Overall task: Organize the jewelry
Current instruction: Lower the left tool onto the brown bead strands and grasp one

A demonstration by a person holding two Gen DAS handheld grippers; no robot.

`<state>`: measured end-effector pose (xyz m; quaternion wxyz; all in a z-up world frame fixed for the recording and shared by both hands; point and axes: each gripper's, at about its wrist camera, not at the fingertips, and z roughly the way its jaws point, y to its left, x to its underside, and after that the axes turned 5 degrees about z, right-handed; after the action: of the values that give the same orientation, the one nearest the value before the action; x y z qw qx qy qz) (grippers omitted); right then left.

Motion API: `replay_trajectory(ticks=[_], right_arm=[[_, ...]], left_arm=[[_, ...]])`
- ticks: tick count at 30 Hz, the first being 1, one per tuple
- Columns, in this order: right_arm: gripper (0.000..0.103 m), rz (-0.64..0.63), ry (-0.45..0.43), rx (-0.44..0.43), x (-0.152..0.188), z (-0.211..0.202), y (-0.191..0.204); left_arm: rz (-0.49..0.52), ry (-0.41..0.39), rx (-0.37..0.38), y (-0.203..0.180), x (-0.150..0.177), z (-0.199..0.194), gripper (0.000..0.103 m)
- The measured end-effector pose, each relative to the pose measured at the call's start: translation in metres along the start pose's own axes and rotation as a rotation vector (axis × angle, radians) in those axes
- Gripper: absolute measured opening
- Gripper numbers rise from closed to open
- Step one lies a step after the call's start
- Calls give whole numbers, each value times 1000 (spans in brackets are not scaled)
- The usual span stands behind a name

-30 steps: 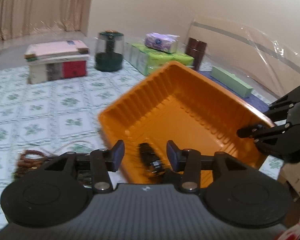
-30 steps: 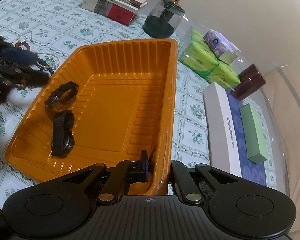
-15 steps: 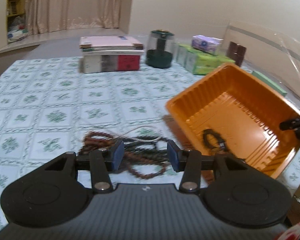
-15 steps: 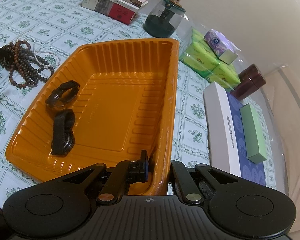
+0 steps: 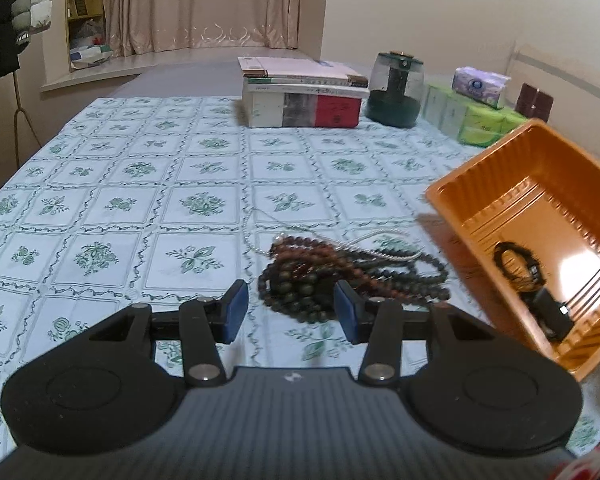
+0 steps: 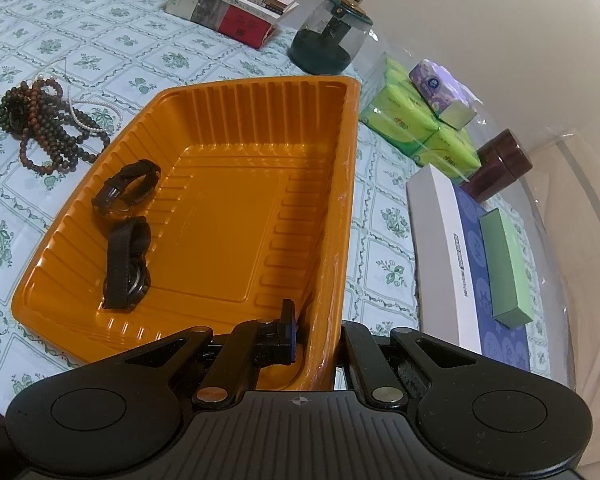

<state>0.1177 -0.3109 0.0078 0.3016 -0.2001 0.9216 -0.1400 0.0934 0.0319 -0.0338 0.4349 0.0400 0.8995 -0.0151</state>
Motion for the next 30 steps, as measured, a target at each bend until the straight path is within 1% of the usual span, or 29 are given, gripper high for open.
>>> replay_trajectory(ticks=[5, 8, 10, 11, 13, 16, 19, 22, 26, 28, 30], right_arm=[[4, 0, 1, 0, 0, 0, 0], [4, 0, 1, -1, 0, 0, 0], [4, 1, 2, -2, 0, 0, -1], [4, 0, 2, -1, 0, 0, 0], [4, -1, 3, -1, -1, 0, 0], [4, 0, 2, -2, 0, 0, 0], [4, 1, 3, -1, 0, 0, 0], [4, 0, 3, -2, 0, 0, 0], [4, 1, 3, -2, 0, 1, 0], [4, 1, 3, -2, 0, 1, 0], [4, 3, 4, -3, 0, 2, 0]], left_arm=[[71, 17, -12, -7, 4, 17, 39], [106, 22, -4, -12, 2, 25, 31], [130, 8, 6, -18, 0, 26, 29], [149, 5, 10, -22, 0, 26, 26], [183, -1, 23, -30, -1, 27, 24], [251, -19, 73, -50, 1, 26, 20], [299, -14, 126, -69, 6, 31, 20], [367, 10, 161, -86, 12, 41, 21], [439, 20, 177, -100, 12, 52, 21], [455, 44, 206, -104, 11, 59, 21], [487, 66, 217, -108, 11, 66, 20]])
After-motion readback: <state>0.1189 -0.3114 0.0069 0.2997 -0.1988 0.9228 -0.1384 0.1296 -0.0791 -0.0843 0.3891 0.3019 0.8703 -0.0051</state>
